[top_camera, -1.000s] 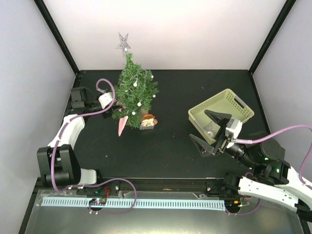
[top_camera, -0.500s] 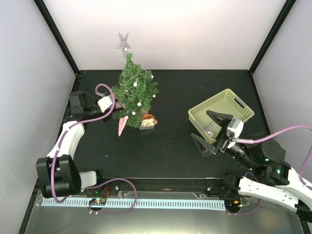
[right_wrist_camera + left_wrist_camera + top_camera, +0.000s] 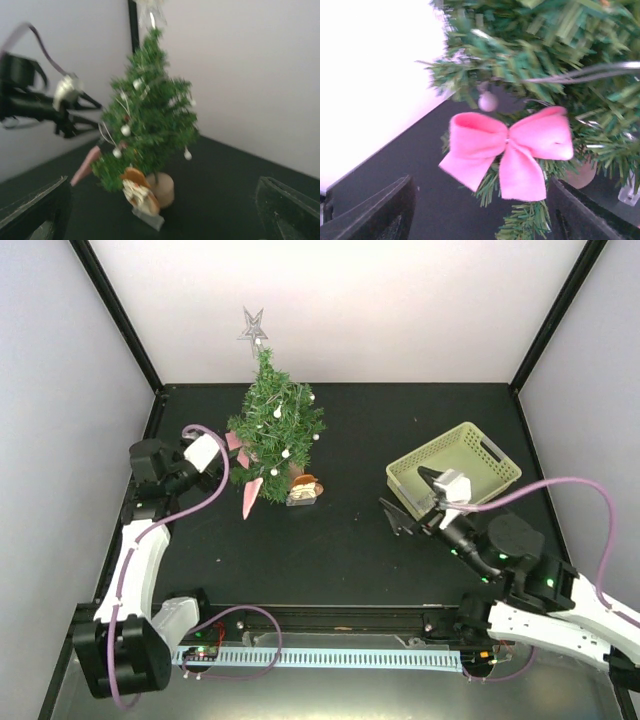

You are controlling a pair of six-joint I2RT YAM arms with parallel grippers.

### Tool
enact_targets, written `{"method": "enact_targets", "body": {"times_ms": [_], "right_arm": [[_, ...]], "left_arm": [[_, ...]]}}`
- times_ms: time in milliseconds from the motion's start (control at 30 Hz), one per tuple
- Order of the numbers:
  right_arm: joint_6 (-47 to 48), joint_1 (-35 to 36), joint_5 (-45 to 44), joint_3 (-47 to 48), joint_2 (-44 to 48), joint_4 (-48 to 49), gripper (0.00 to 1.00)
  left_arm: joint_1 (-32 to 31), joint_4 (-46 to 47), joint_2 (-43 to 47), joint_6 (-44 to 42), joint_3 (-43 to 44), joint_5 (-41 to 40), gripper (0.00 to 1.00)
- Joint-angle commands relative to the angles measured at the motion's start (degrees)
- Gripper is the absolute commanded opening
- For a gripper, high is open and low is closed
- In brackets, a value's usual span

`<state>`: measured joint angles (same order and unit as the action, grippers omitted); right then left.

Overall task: Decorate the small christmas tree
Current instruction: Place the decoration item on the Christmas tree, then pick up the decoration item from the storage box.

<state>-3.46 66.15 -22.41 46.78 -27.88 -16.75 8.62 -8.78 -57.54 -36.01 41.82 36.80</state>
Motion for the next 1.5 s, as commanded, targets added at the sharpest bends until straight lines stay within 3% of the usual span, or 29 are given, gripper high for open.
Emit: {"method": "enact_targets", "body": {"times_ms": [0, 33, 233, 467, 600, 700, 833, 1033, 1167, 1467], "right_arm": [[-2.56, 0.12, -8.15, 2.71, -5.36, -6.99, 1.00], [-2.41, 0.10, -8.62, 3.03, -6.31, -7.35, 1.00], [-2.47, -1.39, -16.10, 8.24, -14.85, -11.46, 1.00], [-3.08, -11.96, -9.46, 11.80, -23.40, -12.79, 1.00], [-3.89, -21.76, -4.05, 12.42, -27.65, -13.65, 0.94], [-3.92, -29.07, -0.89, 12.18, -30.81, -14.60, 0.84], [-5.50, -37.32, 2.39, 10.98, -35.96, -15.27, 0.61], [-18.22, -43.09, 5.48, 11.01, -46.18, -15.32, 0.41], [-19.66, -46.00, 5.32, 10.45, -49.81, -14.23, 0.39], [-29.96, -51.90, 9.65, 9.59, -56.91, -22.75, 0.47]], "left_arm": [[0.34, -3.53, 5.61, 7.81, 0.34, -12.57, 0.87], [0.27, -3.88, 6.97, 9.09, 0.13, -14.01, 0.97], [-0.49, -4.65, 15.77, 18.96, 0.78, -22.61, 0.99], [-7.65, -4.53, 22.24, 36.02, 1.98, -38.21, 0.99], [-11.61, -9.97, 24.23, 42.82, 4.92, -41.22, 0.99], [-16.13, -15.63, 25.74, 41.90, 8.70, -42.27, 0.99], [-21.68, -21.14, 28.47, 37.09, 11.24, -41.28, 0.99], [-25.43, -21.93, 35.12, 34.90, 7.85, -32.57, 0.99], [-25.79, -22.42, 35.93, 35.11, 6.98, -27.56, 0.99], [-27.98, -22.50, 36.56, 32.29, 7.14, -30.31, 0.99]]}}
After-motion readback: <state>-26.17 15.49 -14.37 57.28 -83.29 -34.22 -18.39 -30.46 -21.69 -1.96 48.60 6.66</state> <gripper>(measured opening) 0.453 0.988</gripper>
